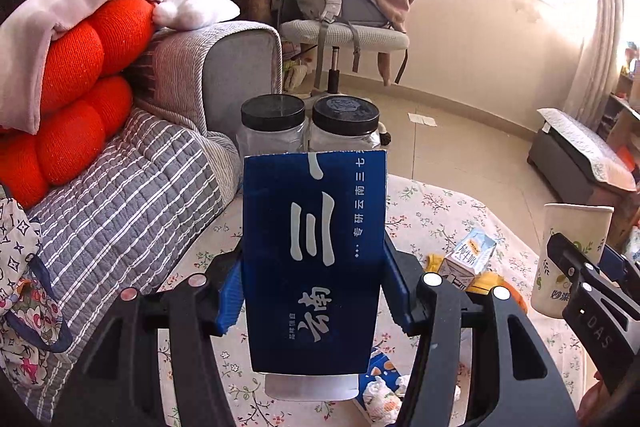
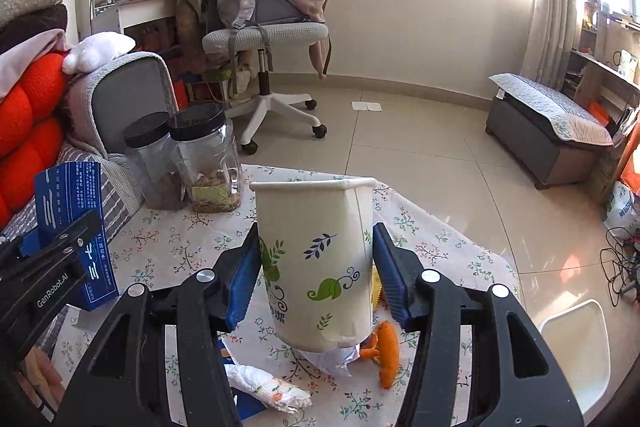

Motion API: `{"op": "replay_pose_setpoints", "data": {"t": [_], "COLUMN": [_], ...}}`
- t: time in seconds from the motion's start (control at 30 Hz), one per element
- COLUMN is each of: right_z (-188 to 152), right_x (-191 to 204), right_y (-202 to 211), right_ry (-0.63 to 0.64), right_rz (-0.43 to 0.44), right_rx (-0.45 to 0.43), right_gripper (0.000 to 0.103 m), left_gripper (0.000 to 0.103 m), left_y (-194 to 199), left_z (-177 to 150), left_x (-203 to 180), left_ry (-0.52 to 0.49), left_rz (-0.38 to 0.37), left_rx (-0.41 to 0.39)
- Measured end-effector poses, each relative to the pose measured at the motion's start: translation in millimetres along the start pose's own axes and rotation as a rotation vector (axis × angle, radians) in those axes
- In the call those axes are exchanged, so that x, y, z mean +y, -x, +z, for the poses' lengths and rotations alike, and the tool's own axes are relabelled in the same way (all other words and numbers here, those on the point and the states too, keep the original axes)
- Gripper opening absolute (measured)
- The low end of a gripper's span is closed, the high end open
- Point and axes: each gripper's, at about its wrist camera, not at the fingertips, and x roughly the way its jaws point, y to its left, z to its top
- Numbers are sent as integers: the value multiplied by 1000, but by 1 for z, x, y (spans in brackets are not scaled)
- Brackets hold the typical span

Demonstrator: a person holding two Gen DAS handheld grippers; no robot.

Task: Collect trash
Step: 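Lift and carry the blue box and paper cup toward the white bin, then open the right tool to drop the paper cup while the left tool drops the blue box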

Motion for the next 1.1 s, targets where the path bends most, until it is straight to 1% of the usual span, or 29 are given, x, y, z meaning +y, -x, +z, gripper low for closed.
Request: {"op": "replay_pose_setpoints", "data": {"t": [0.13, 0.3, 0.5, 0.77, 1.1], "right_z": [-3, -7, -13, -28, -48], "right_x": [-23, -52, -92, -154, -233], "right_y": [15, 33, 51, 66, 73], "right_ry": [-22, -33, -67, -137, -233], "right_rz": [-34, -80, -128, -207, -338], "right_rx": [-31, -66, -91, -97, -66], "right_gripper": [52, 53, 53, 54, 55], "left_gripper": [57, 57, 57, 57, 57], "left_y": [9, 21, 35, 52, 64], "left_z": [-7, -17, -21, -27, -46], "left_x": [-27, -56, -96, -153, -229], "left_ry": [-17, -3, -17, -73, -172], "left_rz": [-26, -67, -119, -182, -265], "left_rx": [-13, -26, -39, -45, -24]}}
